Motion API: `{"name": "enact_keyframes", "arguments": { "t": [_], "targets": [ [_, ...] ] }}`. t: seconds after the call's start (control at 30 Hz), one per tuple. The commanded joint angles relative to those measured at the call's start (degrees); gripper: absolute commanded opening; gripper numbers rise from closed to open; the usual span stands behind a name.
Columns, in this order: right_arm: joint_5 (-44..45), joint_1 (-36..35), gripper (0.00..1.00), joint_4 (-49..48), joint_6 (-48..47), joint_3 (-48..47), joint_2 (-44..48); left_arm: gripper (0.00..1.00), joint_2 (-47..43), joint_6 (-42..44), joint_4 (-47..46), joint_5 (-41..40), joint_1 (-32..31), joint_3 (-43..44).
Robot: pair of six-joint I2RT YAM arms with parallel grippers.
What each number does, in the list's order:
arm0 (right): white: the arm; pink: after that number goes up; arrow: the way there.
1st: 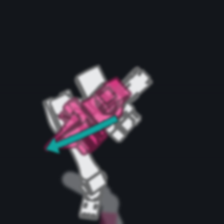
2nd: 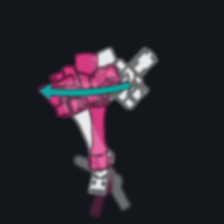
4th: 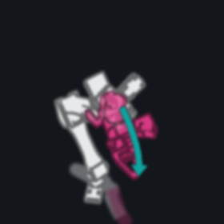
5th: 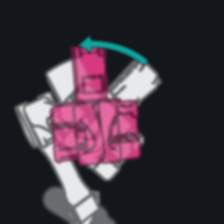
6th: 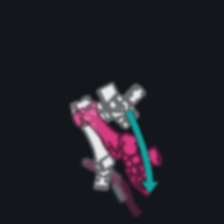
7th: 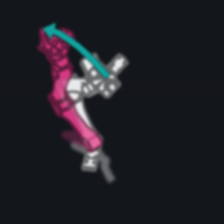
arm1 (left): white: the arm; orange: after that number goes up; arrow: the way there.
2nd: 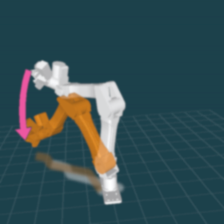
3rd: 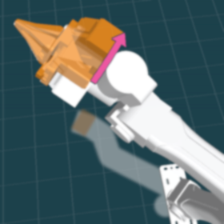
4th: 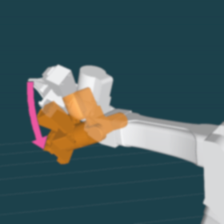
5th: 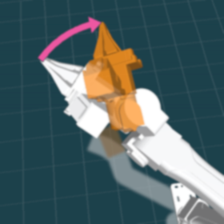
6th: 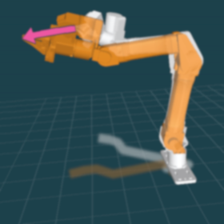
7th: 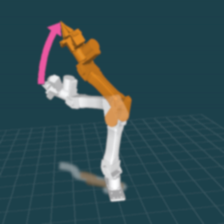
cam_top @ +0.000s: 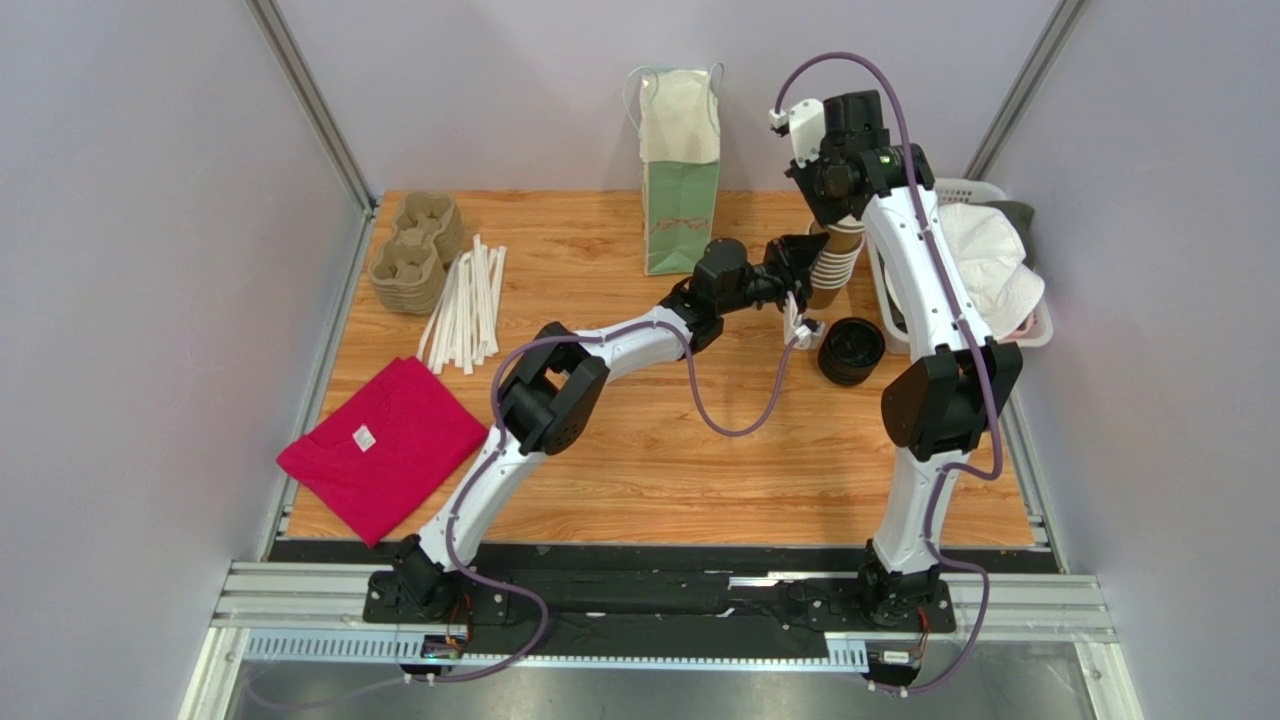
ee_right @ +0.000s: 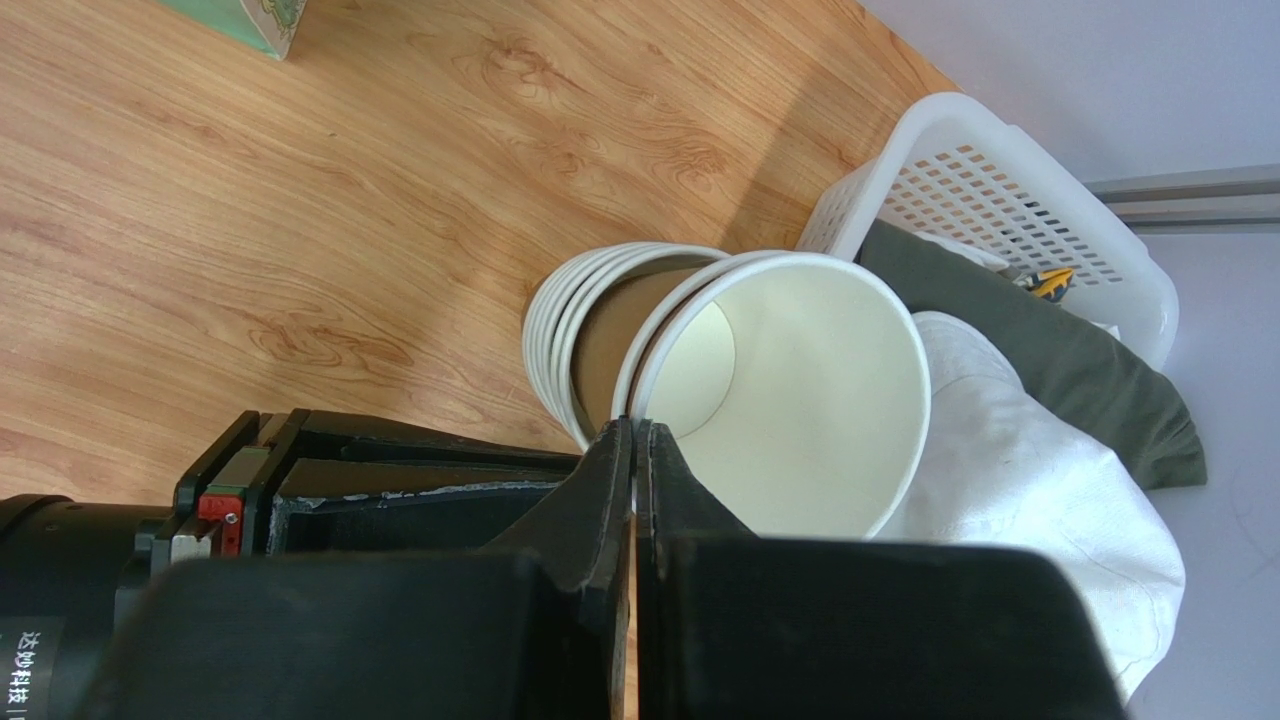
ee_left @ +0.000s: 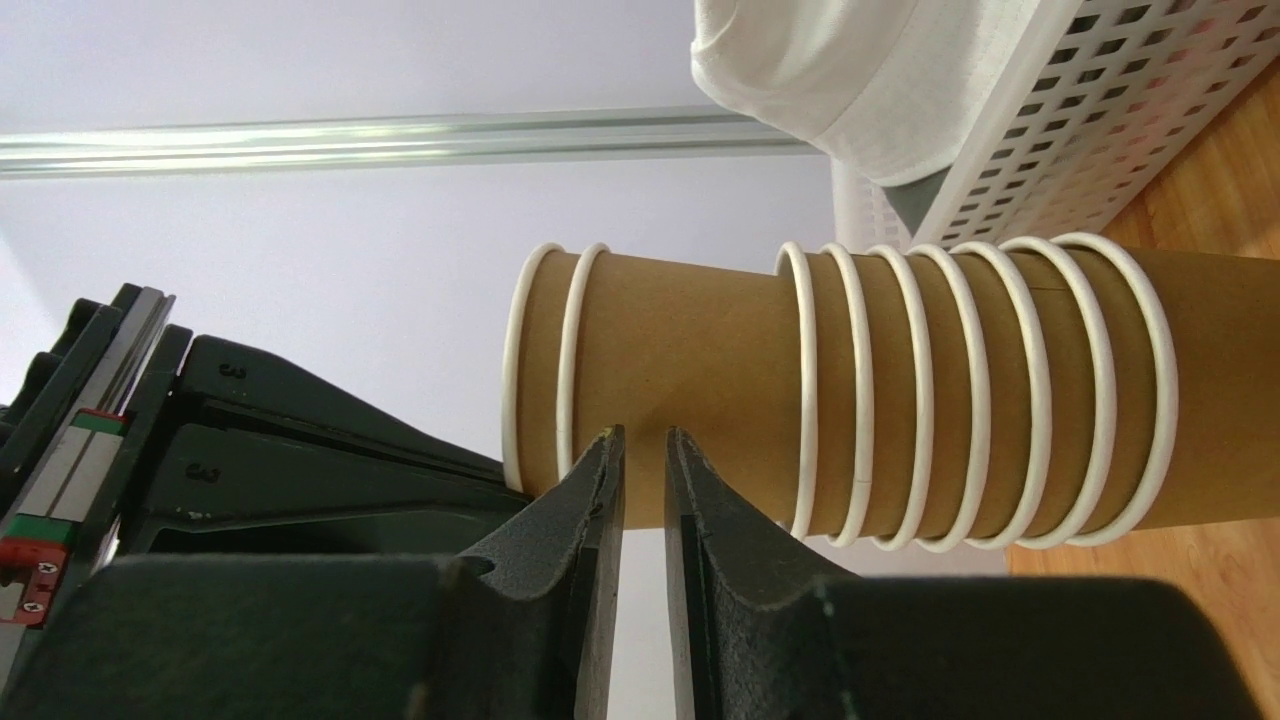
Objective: Pack the takeout coffee
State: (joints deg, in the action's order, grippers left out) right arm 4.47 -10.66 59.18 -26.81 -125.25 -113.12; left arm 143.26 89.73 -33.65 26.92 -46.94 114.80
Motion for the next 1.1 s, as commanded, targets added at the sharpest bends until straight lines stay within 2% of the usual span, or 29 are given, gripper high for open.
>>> {"name": "enact_keyframes", "arguments": {
  "t": [0.0,0.13,0.73,1.07],
  "targets": [
    [-0.43,0.46,0.00,-2.14,0.44,0.01,0.97,0.24,-1.76,0.62,-2.48,0.95,-0.70,0.94],
    [-0.43,0.46,0.00,-2.14,0.35,-0.08,0.89,0.24,-0.62,0.18,-1.86,0.07,-0.61,3.75],
    [-0.87,0.46,0.00,-2.14,0.44,0.62,1.59,0.24,0.88,1.76,0.16,-0.63,-0.61,5.87],
    [-0.95,0.55,0.00,-2.14,0.26,0.89,2.11,0.24,2.64,0.88,4.64,-2.04,-0.44,10.09]
  ]
}}
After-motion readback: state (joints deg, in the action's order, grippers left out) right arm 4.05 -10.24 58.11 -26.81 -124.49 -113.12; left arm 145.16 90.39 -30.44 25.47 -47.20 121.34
